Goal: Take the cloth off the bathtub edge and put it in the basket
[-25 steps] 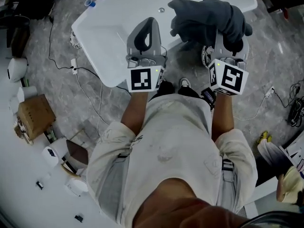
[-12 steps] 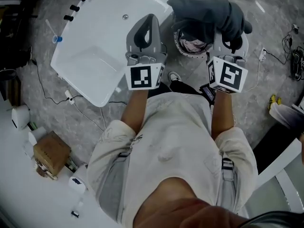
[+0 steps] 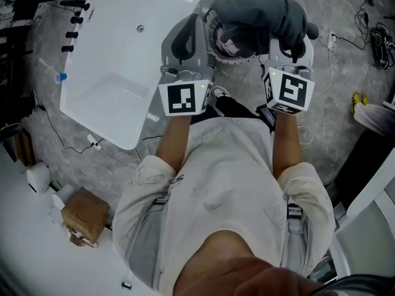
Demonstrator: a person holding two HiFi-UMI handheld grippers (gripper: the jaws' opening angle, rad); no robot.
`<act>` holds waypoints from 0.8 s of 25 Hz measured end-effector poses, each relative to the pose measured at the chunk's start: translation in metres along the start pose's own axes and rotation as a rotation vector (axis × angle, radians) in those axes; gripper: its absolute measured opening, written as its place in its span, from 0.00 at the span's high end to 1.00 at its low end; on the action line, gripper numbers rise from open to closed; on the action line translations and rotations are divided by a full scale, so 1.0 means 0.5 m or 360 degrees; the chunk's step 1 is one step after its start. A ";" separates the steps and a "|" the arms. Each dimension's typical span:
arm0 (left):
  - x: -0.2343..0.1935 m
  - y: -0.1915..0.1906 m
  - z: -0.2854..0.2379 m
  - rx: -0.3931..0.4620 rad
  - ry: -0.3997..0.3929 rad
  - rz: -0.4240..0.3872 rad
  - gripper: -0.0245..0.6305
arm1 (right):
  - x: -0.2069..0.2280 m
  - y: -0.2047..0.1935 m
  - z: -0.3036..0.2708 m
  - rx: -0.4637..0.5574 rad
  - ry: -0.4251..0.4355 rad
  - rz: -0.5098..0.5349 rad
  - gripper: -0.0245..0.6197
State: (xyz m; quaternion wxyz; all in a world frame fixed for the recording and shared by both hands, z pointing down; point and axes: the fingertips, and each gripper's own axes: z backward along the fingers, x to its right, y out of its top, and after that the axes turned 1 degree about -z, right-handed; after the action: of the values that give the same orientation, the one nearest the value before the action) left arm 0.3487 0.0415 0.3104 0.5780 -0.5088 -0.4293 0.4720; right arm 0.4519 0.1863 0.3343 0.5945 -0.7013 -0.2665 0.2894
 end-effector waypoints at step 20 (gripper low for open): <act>-0.036 -0.029 -0.006 -0.0049 0.0063 -0.0006 0.96 | -0.068 -0.356 -0.137 -0.0617 0.0128 -0.0137 0.77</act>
State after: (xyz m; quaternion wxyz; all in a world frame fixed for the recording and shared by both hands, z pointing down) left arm 0.3498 0.0226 0.3243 0.5792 -0.5261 -0.4260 0.4541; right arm 0.4729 0.1423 0.5220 0.4703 -0.8016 -0.3229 0.1788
